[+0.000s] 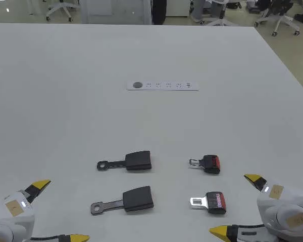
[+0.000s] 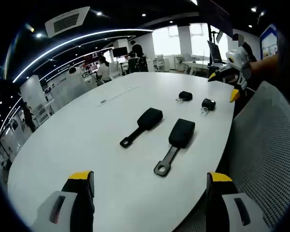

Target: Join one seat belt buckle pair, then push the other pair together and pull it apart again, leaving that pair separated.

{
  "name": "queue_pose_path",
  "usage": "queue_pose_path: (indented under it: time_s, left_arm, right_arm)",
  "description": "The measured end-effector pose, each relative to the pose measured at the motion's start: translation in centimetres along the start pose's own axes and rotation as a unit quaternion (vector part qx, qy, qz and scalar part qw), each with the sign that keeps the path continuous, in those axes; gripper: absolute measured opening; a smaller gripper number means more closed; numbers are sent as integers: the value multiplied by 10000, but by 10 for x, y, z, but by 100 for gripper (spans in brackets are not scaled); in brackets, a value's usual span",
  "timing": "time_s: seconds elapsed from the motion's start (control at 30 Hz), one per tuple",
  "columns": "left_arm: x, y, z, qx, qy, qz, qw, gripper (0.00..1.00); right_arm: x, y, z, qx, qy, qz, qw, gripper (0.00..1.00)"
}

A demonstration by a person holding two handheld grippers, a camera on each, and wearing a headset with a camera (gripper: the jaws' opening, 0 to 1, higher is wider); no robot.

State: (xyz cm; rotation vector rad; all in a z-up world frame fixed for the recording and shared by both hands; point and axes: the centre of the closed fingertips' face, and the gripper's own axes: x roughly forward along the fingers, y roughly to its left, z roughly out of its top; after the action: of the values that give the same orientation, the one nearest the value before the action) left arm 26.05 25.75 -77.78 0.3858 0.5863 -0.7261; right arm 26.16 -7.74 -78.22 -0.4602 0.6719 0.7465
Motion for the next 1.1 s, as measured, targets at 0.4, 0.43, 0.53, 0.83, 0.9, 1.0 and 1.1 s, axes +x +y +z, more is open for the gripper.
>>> queue_pose_path:
  time_s: [0.4, 0.43, 0.53, 0.83, 0.9, 1.0, 1.1]
  left_arm:
    - [2, -3, -3, 115, 123, -22, 9999, 98]
    - [2, -3, -3, 105, 114, -29, 9999, 98]
    - [0, -3, 0, 135, 48, -15, 9999, 98]
    - [2, -7, -5, 50, 164, -83, 9998, 100]
    - [2, -6, -4, 48, 145, -67, 9999, 100]
    - [1, -4, -2, 27, 74, -47, 10000, 100]
    - [1, -3, -2, -18, 67, -31, 10000, 100]
  right_arm:
    - [-5, 7, 10, -240, 45, 102, 9996, 97]
    - [-6, 8, 11, -254, 24, 108, 9996, 97]
    - [-6, 11, 13, -109, -82, 130, 9998, 97]
    - [-11, 17, 19, -250, -86, 135, 9996, 97]
    - [-14, 10, 22, -231, -126, 102, 9996, 97]
    - [-14, 4, 21, -232, -149, 46, 9996, 98]
    - [-10, 1, 18, -192, -109, 4, 9998, 99]
